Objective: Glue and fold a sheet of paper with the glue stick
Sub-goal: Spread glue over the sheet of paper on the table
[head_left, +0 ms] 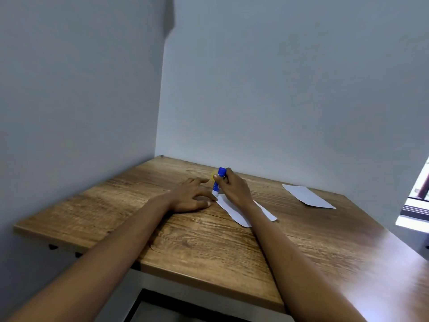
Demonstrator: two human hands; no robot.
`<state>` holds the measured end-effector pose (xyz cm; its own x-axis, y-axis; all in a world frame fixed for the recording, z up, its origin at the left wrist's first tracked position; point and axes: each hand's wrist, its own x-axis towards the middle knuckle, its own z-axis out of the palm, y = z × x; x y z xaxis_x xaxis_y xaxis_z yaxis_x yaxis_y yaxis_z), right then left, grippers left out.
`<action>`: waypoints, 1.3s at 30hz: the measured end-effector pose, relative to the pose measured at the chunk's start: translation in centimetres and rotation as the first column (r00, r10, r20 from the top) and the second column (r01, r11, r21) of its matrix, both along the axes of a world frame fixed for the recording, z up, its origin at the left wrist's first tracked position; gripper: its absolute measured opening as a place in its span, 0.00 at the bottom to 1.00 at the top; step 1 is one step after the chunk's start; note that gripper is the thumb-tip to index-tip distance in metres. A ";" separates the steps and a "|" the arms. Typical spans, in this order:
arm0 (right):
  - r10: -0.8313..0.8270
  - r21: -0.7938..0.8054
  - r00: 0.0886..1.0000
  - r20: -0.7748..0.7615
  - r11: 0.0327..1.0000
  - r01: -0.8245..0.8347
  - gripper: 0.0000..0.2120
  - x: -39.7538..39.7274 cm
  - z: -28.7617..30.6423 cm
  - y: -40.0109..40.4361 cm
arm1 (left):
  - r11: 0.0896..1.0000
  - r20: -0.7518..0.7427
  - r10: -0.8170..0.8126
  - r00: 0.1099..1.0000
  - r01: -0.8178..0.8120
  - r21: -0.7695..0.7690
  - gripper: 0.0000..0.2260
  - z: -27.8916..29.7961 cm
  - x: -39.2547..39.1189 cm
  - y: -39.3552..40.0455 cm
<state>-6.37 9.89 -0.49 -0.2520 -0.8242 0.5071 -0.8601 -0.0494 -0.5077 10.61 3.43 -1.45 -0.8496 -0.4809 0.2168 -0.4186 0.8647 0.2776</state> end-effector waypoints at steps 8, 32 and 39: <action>-0.136 0.017 0.990 -0.023 0.991 0.136 0.13 -2.4 -0.3 0.0 | 1.000 0.010 0.001 1.000 -0.001 0.005 0.16 0.2 0.0 0.3; -0.203 -0.117 0.910 0.361 0.958 0.260 0.11 -5.9 -0.7 1.2 | 0.993 -0.501 0.119 0.857 -0.115 0.039 0.08 1.0 -0.1 0.1; -0.270 -0.123 0.946 0.179 0.948 0.294 0.11 -6.3 -0.7 0.8 | 0.995 0.079 0.040 0.996 -0.032 -0.095 0.23 1.3 -6.0 0.4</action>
<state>-12.63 10.68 -1.15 -0.5499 -0.6271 0.5517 -0.7591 0.0996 -0.6434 4.64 3.79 -0.15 -0.8487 -0.4923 0.1933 -0.4677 0.8692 0.1605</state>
